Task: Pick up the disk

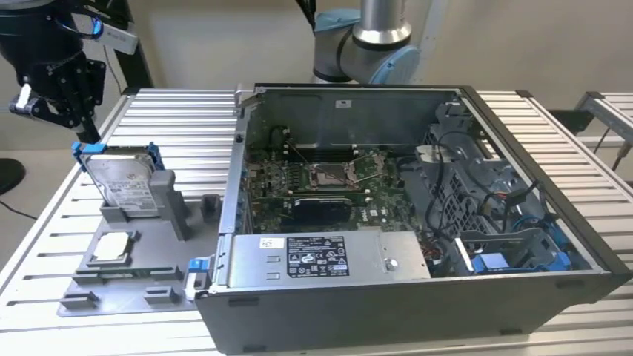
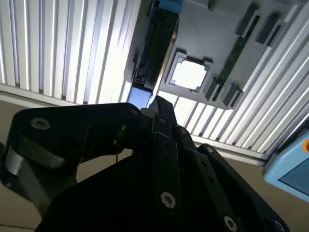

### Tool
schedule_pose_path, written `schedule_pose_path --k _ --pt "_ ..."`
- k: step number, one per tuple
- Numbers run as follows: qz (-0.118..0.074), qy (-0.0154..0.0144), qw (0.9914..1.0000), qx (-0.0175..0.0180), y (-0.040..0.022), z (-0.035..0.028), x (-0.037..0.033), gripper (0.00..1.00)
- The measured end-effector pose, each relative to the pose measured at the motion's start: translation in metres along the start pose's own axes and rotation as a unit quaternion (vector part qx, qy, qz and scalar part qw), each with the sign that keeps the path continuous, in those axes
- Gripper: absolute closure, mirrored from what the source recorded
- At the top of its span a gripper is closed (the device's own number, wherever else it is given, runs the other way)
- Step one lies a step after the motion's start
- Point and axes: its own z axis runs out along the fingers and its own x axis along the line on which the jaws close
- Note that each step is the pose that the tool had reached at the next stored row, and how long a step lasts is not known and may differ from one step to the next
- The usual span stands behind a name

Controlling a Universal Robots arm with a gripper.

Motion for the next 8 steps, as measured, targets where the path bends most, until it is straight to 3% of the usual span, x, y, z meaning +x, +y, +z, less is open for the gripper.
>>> schedule_pose_path --k 4,8 --pt "-0.035 0.0013 0.99938 0.0001 0.0 0.0 0.0 1.0" --pt "-0.069 0.0026 0.99759 0.0002 0.0 0.0 0.0 1.0"
